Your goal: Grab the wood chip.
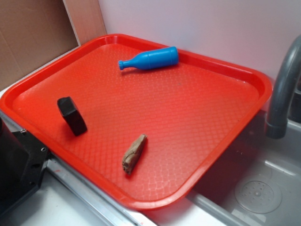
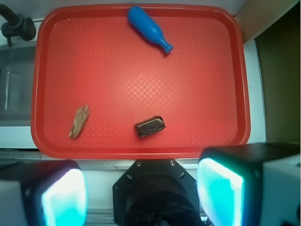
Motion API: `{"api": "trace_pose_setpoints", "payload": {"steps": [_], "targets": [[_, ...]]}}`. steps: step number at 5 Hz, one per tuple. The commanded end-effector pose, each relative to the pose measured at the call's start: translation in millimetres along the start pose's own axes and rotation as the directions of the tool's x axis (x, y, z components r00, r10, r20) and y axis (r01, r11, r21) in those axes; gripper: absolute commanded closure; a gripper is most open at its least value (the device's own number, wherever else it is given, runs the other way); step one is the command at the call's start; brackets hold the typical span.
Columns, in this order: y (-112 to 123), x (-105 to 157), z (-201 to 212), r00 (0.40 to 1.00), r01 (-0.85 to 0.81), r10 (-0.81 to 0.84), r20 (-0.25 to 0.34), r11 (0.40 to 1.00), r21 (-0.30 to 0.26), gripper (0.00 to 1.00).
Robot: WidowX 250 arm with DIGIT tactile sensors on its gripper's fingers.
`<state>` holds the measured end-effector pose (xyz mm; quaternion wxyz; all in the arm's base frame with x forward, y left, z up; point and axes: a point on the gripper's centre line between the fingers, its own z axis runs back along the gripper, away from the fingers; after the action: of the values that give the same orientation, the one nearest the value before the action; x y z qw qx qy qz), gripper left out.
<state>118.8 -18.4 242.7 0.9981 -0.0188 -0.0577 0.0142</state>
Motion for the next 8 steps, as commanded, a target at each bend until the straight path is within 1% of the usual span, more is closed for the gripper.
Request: {"api": "trace_pose_setpoints", "payload": {"steps": [1, 2, 3, 4, 5, 6, 7, 8], "targets": [[0.0, 0.0, 0.0, 1.000, 0.000, 0.000, 0.000, 1.000, 0.000, 0.00], [-6.1, 0.7, -6.1, 0.987, -0.157, 0.157, -0.031, 0.988, 0.000, 0.00], [-17.0, 0.1, -17.4, 0.933, -0.359, 0.360, -0.026, 0.933, 0.028, 0.00], [-31.0, 1.6, -30.7, 0.901, -0.433, 0.433, -0.014, 0.901, 0.033, 0.00], [-53.1, 2.4, -53.0, 0.895, -0.447, 0.447, -0.002, 0.895, -0.006, 0.00], [-71.3, 6.6, -82.0, 0.898, -0.439, 0.440, 0.022, 0.898, -0.044, 0.00], [-85.7, 13.0, -108.9, 0.903, -0.428, 0.429, -0.001, 0.902, -0.062, 0.00], [-99.7, 18.6, -138.5, 0.917, -0.398, 0.398, -0.023, 0.915, -0.065, 0.00]]}}
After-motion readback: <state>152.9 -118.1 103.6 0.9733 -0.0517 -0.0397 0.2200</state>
